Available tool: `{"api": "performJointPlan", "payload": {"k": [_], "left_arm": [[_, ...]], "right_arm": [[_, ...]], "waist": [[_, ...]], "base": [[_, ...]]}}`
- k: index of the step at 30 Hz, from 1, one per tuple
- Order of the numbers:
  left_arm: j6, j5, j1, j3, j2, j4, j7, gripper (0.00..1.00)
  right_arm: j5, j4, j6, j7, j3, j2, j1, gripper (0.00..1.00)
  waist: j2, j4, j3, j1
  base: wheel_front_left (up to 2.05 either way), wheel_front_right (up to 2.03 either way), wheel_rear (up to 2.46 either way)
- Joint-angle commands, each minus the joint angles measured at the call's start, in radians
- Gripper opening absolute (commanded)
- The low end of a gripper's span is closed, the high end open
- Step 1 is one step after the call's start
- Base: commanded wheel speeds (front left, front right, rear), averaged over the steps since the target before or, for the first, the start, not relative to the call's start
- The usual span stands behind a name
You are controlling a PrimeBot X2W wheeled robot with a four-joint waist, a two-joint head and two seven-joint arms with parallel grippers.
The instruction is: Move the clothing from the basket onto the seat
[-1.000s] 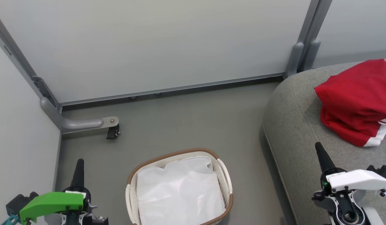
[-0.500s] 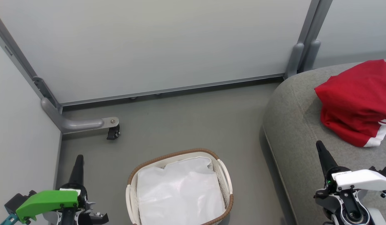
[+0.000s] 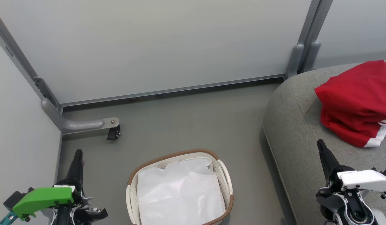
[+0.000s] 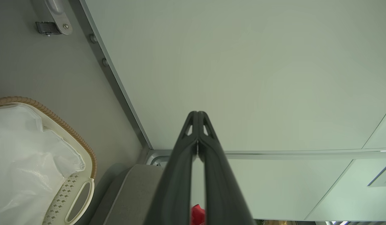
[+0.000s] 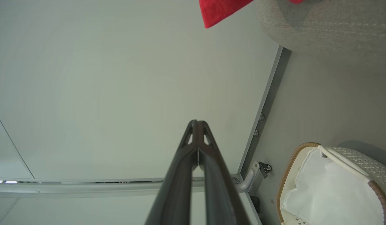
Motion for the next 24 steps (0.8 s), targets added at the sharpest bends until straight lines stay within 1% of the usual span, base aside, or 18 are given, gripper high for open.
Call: {"api": "performJointPlan", "payload": {"k": [1,11,24], "left_arm": [[-0.006,-0.020,-0.017,0.006,0.007,-0.008,0.007,0.00],[-0.006,-0.079,-0.020,0.010,0.007,-0.019,0.023,0.00],[-0.006,-0.076,-0.018,0.010,0.007,-0.017,0.022,0.00]], "right_arm": [[0.021,-0.008,0.000,0.006,-0.004,-0.006,0.009,0.00],[0.084,-0.017,0.000,0.022,-0.010,-0.007,0.013,0.00],[0.080,-0.015,0.000,0.021,-0.009,-0.007,0.013,0.00]], "waist": [[0.0000,0.000,0.000,0.0000],[0.0000,0.001,-0.002,0.0000],[0.0000,0.001,-0.002,0.0000]], "base": [[0.00,0.00,0.00],[0.00,0.00,0.00],[0.00,0.00,0.00]]}}
